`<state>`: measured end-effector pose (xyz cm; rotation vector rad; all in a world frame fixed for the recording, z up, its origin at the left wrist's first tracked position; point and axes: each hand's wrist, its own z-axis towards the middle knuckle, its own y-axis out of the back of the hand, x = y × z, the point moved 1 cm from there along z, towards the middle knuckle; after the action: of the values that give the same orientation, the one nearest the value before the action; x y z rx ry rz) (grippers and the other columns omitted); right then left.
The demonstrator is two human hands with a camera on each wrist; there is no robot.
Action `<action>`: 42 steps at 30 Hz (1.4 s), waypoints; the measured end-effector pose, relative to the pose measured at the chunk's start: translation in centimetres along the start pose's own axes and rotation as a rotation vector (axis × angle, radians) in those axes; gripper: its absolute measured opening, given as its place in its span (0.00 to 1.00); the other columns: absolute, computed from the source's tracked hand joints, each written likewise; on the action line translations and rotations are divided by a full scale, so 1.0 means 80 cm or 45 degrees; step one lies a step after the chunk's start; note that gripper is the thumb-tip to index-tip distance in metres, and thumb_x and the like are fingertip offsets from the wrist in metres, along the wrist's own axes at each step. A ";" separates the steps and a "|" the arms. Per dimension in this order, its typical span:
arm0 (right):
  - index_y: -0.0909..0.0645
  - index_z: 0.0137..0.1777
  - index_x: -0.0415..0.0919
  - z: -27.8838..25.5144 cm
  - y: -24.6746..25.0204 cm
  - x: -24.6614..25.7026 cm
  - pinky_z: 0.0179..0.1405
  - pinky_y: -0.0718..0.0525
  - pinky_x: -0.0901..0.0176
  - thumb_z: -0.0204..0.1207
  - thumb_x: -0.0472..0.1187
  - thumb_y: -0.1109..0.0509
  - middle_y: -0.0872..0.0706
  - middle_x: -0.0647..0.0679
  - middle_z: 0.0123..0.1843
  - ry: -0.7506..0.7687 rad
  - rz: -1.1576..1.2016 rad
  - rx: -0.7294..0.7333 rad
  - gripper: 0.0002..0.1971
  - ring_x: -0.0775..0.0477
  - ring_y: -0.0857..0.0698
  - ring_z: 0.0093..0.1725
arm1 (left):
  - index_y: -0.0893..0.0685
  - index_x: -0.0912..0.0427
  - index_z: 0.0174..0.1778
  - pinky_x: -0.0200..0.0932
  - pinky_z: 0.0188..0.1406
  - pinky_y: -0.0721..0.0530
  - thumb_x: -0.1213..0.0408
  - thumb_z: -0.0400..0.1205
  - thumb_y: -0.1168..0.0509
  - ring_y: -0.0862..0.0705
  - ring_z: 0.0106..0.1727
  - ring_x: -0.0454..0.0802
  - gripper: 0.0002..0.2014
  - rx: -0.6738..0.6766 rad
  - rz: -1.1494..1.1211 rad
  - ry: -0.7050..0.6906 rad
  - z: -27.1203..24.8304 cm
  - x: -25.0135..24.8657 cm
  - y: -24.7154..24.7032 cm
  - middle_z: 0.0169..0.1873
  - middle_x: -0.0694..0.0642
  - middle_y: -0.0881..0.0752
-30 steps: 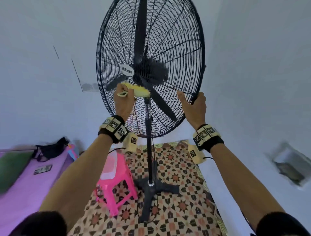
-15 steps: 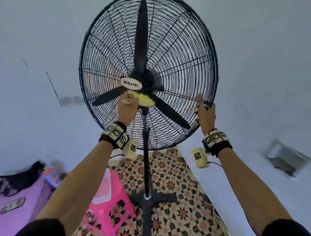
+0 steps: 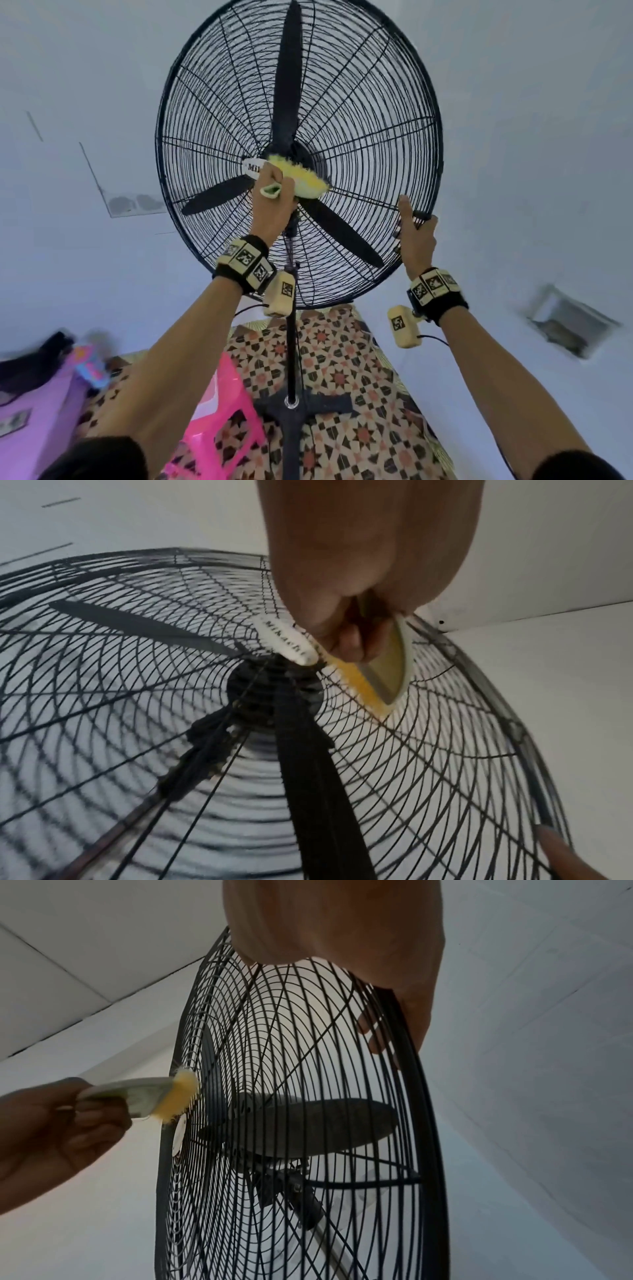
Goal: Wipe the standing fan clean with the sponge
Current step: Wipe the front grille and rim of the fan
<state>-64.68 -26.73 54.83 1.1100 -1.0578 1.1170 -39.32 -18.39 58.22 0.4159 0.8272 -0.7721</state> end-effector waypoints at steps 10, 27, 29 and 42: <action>0.50 0.90 0.41 -0.011 0.006 0.013 0.77 0.32 0.50 0.79 0.74 0.39 0.31 0.36 0.85 0.012 -0.042 0.035 0.51 0.36 0.29 0.81 | 0.36 0.46 0.41 0.60 0.27 0.27 0.64 0.84 0.39 0.32 0.33 0.55 0.12 -0.041 0.167 -0.043 -0.010 0.004 -0.007 0.34 0.57 0.32; 0.59 0.92 0.45 0.003 0.012 -0.003 0.86 0.40 0.39 0.73 0.81 0.40 0.40 0.38 0.90 -0.039 -0.040 0.110 0.59 0.35 0.35 0.87 | 0.35 0.52 0.38 0.50 0.32 0.24 0.72 0.85 0.37 0.28 0.37 0.53 0.16 0.090 0.255 0.253 -0.023 0.005 -0.012 0.35 0.54 0.29; 0.58 0.92 0.45 0.003 0.011 -0.005 0.86 0.40 0.38 0.73 0.81 0.41 0.40 0.38 0.90 -0.028 -0.045 0.111 0.59 0.35 0.35 0.87 | 0.35 0.53 0.39 0.47 0.30 0.22 0.74 0.86 0.39 0.24 0.33 0.52 0.16 0.088 0.152 0.212 -0.011 -0.012 -0.015 0.36 0.55 0.26; 0.56 0.91 0.42 0.000 0.006 -0.011 0.82 0.35 0.44 0.75 0.79 0.41 0.36 0.35 0.88 0.047 -0.045 0.073 0.56 0.35 0.30 0.83 | 0.36 0.53 0.40 0.46 0.24 0.29 0.70 0.86 0.39 0.31 0.30 0.53 0.13 -0.039 -0.053 0.105 -0.025 -0.024 -0.025 0.32 0.57 0.33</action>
<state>-65.27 -26.79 54.03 1.1448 -0.9794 1.1412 -42.67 -17.61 58.40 0.4062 0.9262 -0.7843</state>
